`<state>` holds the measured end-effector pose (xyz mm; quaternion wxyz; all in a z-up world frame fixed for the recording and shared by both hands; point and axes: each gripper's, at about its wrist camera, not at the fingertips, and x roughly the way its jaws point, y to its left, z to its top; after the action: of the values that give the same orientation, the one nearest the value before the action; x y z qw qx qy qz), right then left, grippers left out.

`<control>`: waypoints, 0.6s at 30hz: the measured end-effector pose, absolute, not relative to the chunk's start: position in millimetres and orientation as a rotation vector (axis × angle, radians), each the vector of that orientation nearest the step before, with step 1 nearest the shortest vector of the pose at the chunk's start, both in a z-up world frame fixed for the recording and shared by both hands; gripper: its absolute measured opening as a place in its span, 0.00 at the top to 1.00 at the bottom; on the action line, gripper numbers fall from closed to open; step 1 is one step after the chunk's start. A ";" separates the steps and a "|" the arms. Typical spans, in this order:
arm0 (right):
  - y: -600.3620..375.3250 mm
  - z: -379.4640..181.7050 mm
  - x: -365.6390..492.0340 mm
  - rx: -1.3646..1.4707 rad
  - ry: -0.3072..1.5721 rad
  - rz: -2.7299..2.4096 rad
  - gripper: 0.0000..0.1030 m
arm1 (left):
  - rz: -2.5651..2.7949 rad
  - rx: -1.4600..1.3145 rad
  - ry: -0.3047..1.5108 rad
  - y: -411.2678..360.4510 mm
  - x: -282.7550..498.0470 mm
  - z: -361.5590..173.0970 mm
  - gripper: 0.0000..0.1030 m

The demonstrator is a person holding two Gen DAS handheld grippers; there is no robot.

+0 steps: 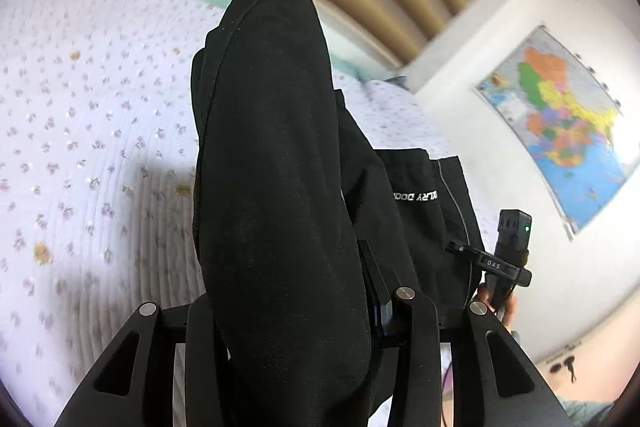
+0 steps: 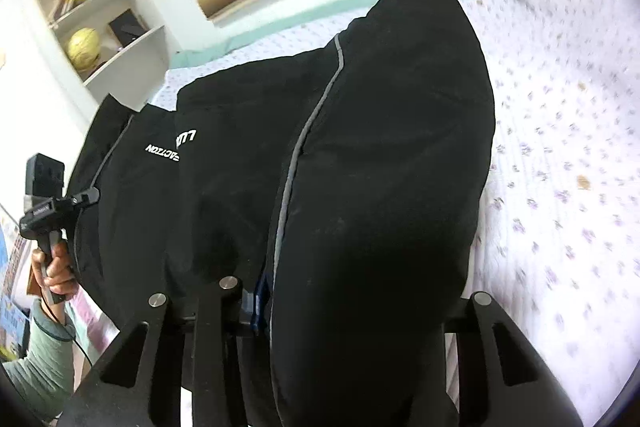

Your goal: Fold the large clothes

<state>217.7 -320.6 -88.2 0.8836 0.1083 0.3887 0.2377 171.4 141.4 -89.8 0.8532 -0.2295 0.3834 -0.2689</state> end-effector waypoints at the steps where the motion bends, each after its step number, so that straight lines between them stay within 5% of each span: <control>1: -321.4 -81.5 207.3 0.225 0.804 0.498 0.57 | -0.569 -0.480 0.797 141.1 161.3 -85.4 0.58; 9: -321.0 -69.2 143.9 0.239 0.869 0.509 0.57 | -0.587 -0.526 0.828 146.8 106.4 -104.7 0.58; 12: -314.9 -99.5 143.9 0.233 0.950 0.485 0.56 | -0.544 -0.594 0.934 154.7 104.3 -152.1 0.57; 15: -321.4 -141.4 155.6 0.237 1.046 0.404 0.41 | -0.469 -0.625 1.000 172.3 106.7 -201.9 0.41; 18: -351.4 -175.3 165.4 0.436 1.103 0.424 0.34 | -0.471 -0.826 1.030 208.5 99.2 -245.3 0.37</control>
<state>165.4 -351.4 -175.3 0.8082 0.2037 0.5158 0.1982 99.2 208.5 -245.3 0.7642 -0.3800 0.4740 -0.2165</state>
